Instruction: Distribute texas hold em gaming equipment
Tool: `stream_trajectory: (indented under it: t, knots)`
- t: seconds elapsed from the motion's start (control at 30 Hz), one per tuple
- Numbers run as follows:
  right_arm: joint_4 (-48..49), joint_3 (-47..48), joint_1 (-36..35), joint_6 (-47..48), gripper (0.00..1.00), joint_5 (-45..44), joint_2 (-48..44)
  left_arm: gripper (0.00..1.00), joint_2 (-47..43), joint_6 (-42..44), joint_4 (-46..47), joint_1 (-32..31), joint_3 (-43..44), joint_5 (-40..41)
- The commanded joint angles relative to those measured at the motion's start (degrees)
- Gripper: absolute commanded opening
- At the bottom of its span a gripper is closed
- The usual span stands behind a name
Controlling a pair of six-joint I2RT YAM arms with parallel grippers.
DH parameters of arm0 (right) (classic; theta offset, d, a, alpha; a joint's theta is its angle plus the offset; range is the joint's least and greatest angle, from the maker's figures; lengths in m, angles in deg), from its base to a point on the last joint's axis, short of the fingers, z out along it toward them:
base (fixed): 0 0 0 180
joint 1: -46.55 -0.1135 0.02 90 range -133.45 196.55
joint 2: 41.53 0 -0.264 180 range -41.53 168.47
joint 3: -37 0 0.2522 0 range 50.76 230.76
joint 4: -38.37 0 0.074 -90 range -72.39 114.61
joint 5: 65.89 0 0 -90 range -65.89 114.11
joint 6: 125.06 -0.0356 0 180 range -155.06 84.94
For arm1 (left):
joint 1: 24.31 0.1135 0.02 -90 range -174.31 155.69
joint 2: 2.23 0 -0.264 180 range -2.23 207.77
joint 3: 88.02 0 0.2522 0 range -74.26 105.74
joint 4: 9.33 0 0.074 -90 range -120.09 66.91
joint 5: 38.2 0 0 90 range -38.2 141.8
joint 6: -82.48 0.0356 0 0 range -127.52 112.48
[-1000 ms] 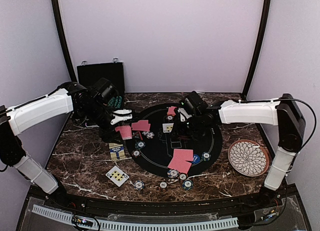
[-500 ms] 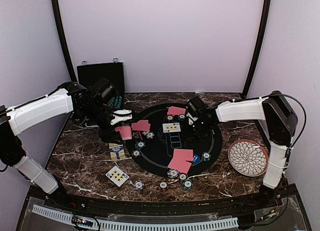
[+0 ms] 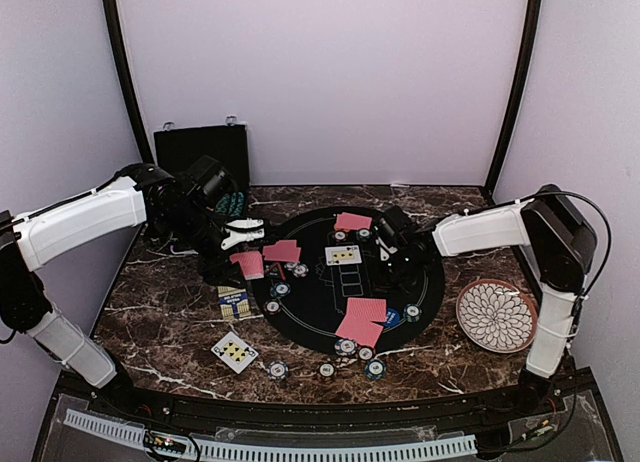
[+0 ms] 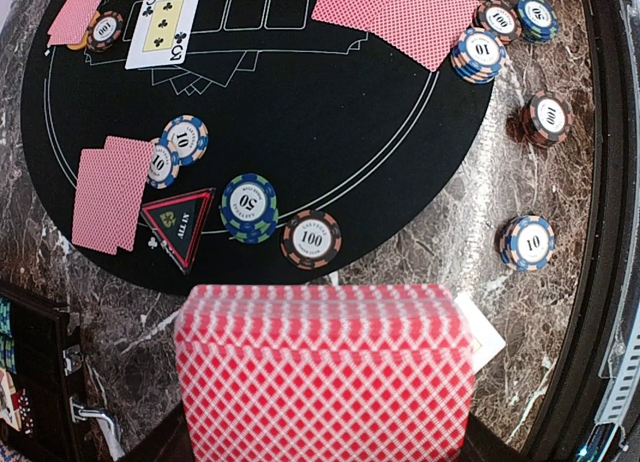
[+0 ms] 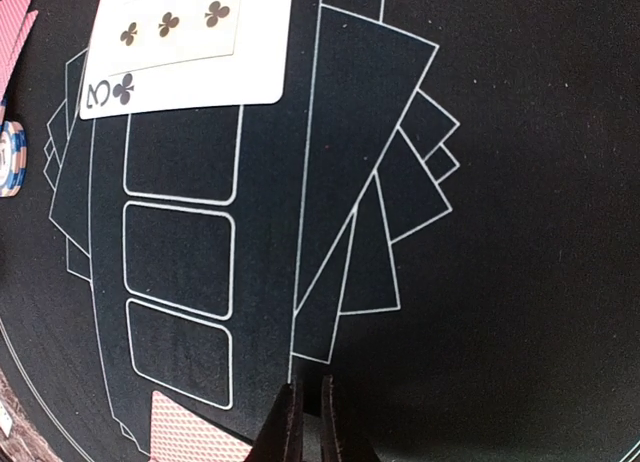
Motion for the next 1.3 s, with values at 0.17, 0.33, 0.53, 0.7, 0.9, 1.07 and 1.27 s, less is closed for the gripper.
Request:
stream_trajectory:
  t: [0.17, 0.33, 0.53, 0.7, 0.9, 1.07, 1.27]
  knots:
    - [0.2, -6.6, -5.0, -3.6, 0.04, 3.6, -2.5, 0.00, -0.4, -0.3, -1.0, 0.1, 1.9, -1.3]
    - [0.3, -8.7, -7.0, -5.1, 0.02, 4.0, -4.8, 0.00, -0.5, -0.3, -1.0, 0.1, 1.8, -1.4]
    - [-2.1, -9.1, -8.0, -4.9, 0.01, 4.5, -7.0, 0.00, -0.7, -0.3, -1.0, 0.2, 1.7, -1.4]
    - [-5.6, -5.5, -8.0, -3.6, 0.00, 4.5, -8.2, 0.00, -0.9, -0.4, -1.1, 0.1, 1.4, -1.6]
    - [-3.6, 1.5, -7.1, -6.5, 0.30, 8.1, -11.1, 0.00, -1.0, -0.4, -1.0, 0.1, 1.4, -1.5]
    - [12.8, 2.0, -6.7, -16.0, 0.63, 18.8, -12.2, 0.00, -1.1, -0.6, -0.8, 0.2, 1.4, -1.9]
    - [30.2, 2.9, -7.0, -26.6, 0.72, 29.5, -7.7, 0.00, -1.0, -0.8, -0.7, 0.2, 1.4, -1.9]
